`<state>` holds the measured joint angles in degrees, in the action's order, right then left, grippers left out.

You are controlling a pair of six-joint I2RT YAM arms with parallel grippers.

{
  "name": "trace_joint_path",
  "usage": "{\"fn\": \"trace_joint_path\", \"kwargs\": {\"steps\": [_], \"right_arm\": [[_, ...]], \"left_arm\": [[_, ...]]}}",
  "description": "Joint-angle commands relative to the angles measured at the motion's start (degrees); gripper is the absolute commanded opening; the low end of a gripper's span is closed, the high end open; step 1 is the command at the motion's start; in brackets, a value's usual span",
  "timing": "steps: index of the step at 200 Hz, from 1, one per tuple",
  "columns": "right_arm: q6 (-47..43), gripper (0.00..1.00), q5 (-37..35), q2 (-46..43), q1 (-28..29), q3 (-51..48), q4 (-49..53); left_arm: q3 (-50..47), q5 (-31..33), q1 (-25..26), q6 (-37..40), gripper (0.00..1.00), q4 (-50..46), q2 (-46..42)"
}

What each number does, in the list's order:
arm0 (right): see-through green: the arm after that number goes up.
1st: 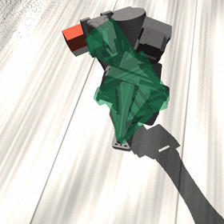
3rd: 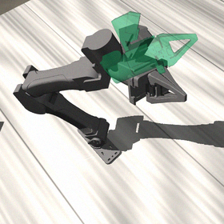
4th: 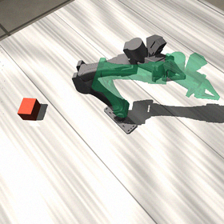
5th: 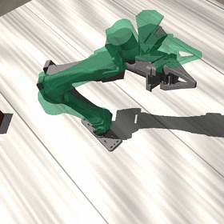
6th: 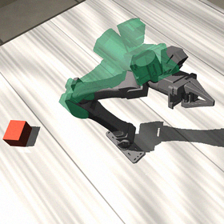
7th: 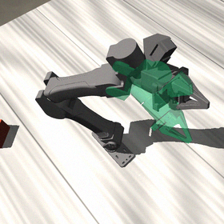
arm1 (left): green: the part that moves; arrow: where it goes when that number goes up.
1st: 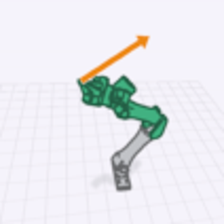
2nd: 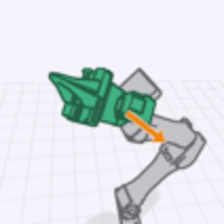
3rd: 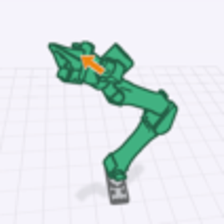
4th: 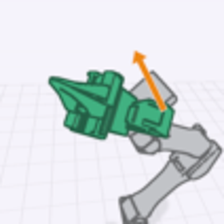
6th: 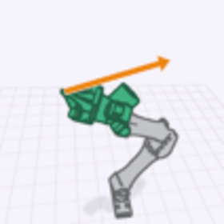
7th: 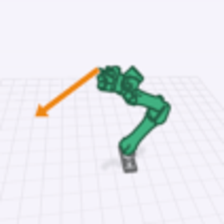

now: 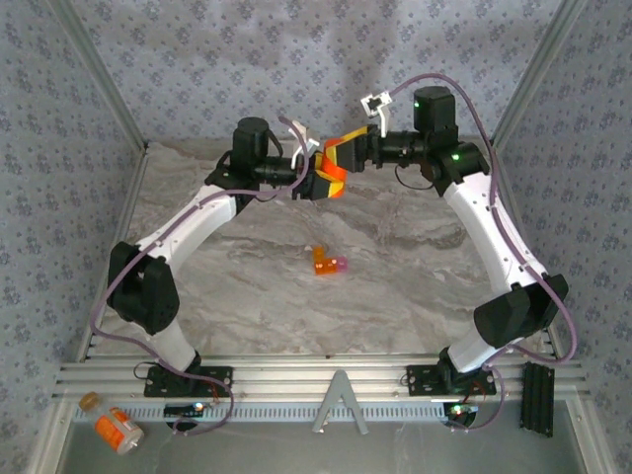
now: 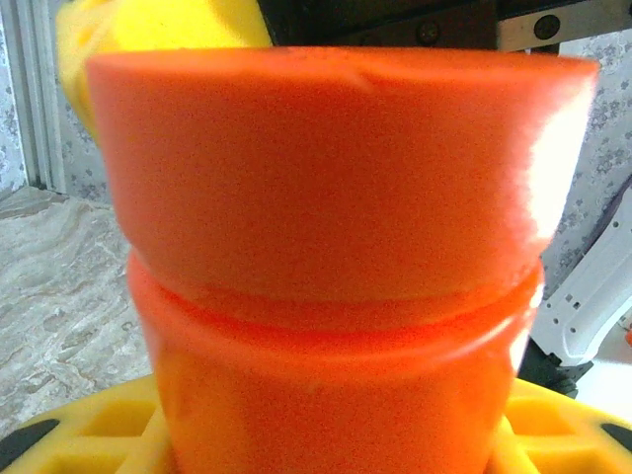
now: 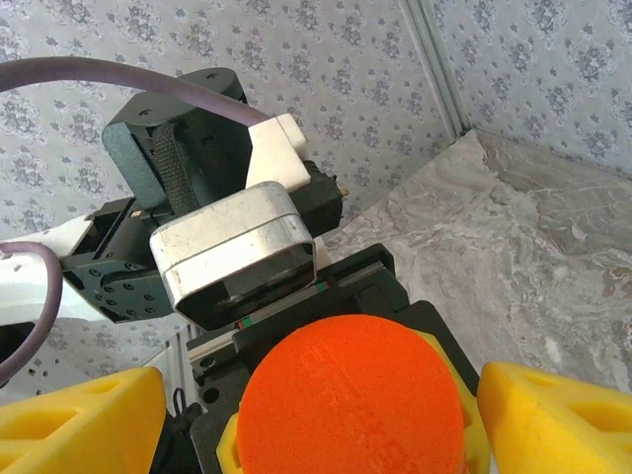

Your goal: Sort the pills into containers

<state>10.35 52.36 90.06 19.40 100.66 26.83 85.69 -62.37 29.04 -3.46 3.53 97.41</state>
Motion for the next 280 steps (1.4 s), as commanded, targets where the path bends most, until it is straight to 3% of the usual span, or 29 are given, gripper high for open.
{"fn": "trace_joint_path", "kwargs": {"steps": [1,38,52,89,144,179,201,228,256,280], "right_arm": [[-1.04,0.78,1.56,0.37,0.45,1.65,0.99],[-0.86,0.51,1.02,0.15,0.68,0.89,0.95],[-0.15,0.46,-0.33,-0.54,0.89,-0.56,-0.05],[4.48,0.43,-10.62,-3.12,3.64,-8.1,-6.37],[15.25,0.43,-28.56,-4.08,9.36,-19.78,-19.83],[21.05,0.44,-31.13,-2.13,9.94,-21.48,-25.08],[20.6,0.49,-30.03,-2.44,8.96,-20.71,-24.75],[20.08,0.72,-25.41,-6.26,4.41,-21.01,-24.58],[17.3,0.87,-18.48,-11.94,-1.32,-22.25,-24.2],[12.76,0.89,-9.89,-12.25,-4.75,-19.37,-19.52]], "left_arm": [[2.39,-2.08,0.35,1.42,0.0,0.16,-0.29],[2.63,-1.72,0.43,1.67,0.0,-0.29,-0.36],[2.57,-0.64,0.45,1.73,0.0,-0.21,-0.61],[-0.19,6.83,1.7,1.41,0.0,3.49,-2.57],[-7.87,28.97,8.23,3.39,0.0,13.04,-5.8],[-9.04,37.47,11.82,5.4,0.0,14.62,-5.04],[-9.44,38.2,11.68,4.56,0.0,15.61,-4.41],[-9.62,34.79,8.57,2.41,0.0,15.83,-4.34],[-9.08,25.44,4.5,-0.46,0.0,15.99,-4.68],[-7.38,15.47,2.27,-1.05,0.0,14.13,-4.39]]}}
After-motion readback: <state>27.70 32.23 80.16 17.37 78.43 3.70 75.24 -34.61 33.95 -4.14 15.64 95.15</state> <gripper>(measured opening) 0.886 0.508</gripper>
